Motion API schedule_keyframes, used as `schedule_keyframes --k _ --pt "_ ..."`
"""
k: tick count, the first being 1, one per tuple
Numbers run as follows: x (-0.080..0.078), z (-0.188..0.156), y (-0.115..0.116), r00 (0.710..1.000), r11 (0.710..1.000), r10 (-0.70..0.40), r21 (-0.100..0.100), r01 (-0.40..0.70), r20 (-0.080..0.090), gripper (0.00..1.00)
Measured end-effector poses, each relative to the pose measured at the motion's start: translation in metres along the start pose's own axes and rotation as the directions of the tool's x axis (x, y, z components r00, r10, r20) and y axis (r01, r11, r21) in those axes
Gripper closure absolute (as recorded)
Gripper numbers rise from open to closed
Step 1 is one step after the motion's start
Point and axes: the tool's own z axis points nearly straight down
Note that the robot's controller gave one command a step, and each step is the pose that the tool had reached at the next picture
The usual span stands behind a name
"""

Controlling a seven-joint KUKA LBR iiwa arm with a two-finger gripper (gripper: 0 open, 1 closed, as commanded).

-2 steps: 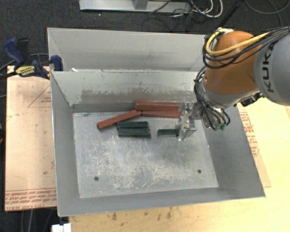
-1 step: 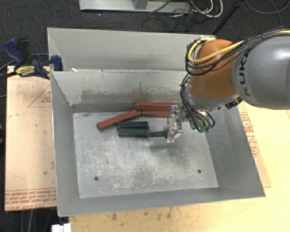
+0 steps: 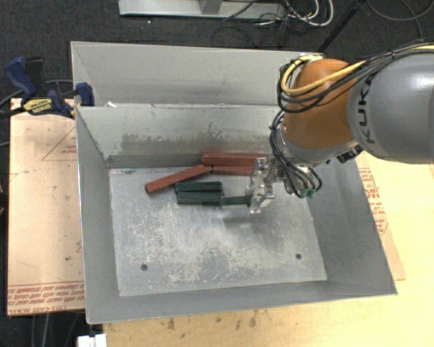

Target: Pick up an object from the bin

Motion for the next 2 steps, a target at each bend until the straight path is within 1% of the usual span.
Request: schedule_keyframes --k 1,2 --pt "0.001 -0.042 0.006 1.000 1.000 0.007 0.000 -0.007 -0.007 1.00" --pt "0.003 -0.095 0.000 1.000 1.000 0.000 0.000 0.000 0.000 1.00"
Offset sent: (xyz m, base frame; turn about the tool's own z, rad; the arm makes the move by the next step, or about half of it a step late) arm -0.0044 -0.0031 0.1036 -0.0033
